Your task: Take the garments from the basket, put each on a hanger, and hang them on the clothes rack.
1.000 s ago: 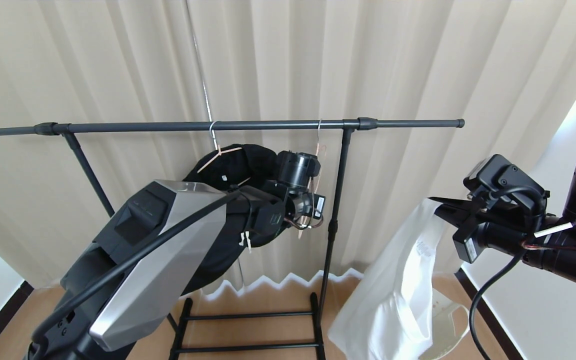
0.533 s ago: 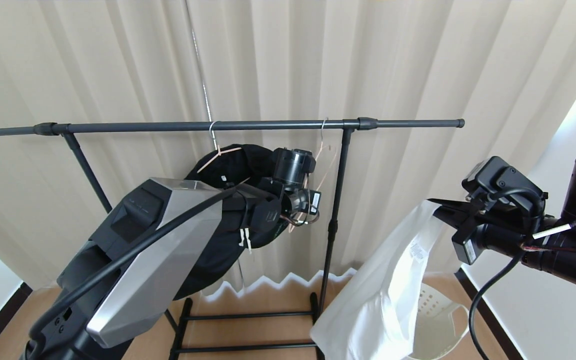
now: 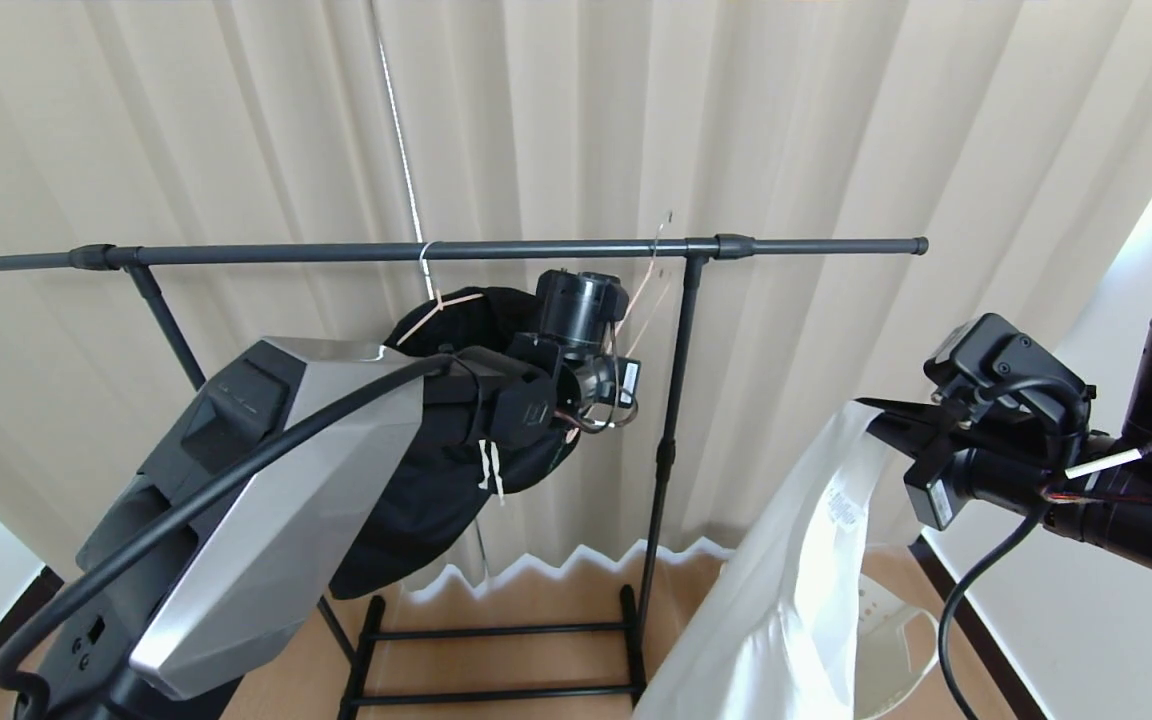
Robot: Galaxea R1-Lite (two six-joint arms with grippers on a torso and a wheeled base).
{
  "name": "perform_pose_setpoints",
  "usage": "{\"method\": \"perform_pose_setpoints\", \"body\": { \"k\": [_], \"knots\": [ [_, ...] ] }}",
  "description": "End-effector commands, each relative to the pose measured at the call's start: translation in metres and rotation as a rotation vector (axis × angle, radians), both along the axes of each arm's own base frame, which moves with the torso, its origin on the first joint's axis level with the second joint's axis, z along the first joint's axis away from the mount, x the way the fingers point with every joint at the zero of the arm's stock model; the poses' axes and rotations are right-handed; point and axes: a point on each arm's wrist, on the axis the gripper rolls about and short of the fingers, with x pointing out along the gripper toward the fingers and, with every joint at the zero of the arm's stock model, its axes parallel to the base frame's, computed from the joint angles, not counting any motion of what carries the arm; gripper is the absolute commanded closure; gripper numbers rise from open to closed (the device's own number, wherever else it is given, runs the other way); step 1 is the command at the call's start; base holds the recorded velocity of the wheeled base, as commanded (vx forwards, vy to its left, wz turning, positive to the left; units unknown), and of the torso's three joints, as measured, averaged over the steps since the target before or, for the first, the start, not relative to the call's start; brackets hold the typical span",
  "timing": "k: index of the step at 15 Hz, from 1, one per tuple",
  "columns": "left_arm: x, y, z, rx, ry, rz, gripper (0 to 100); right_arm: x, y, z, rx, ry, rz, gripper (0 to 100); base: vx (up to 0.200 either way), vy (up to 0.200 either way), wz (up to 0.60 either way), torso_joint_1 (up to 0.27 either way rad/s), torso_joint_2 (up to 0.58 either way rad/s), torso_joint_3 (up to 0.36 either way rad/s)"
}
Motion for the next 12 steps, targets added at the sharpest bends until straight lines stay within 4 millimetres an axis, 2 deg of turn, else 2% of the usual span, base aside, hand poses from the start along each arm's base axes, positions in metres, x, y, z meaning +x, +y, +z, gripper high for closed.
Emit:
{"method": "perform_pose_setpoints", "body": {
  "k": [1,7,12],
  "knots": [
    [-0.006,0.002,0.020,-0.022,-0.031,0.000,100,0.000,0.000,0.000,0.000,0.001,0.002,100,0.000,0.000,0.00,0.000,0.00,0.000],
    [-0.024,0.012,0.020,0.013,0.018,-0.003,100,0.000,0.000,0.000,0.000,0.001,0.000,100,0.000,0.000,0.00,0.000,0.00,0.000],
    [-0.041,0.017,0.027,0.017,0.036,-0.018,100,0.001,0.000,-0.001,-0.001,0.002,0.000,100,0.000,0.000,0.00,0.000,0.00,0.000]
  ]
}}
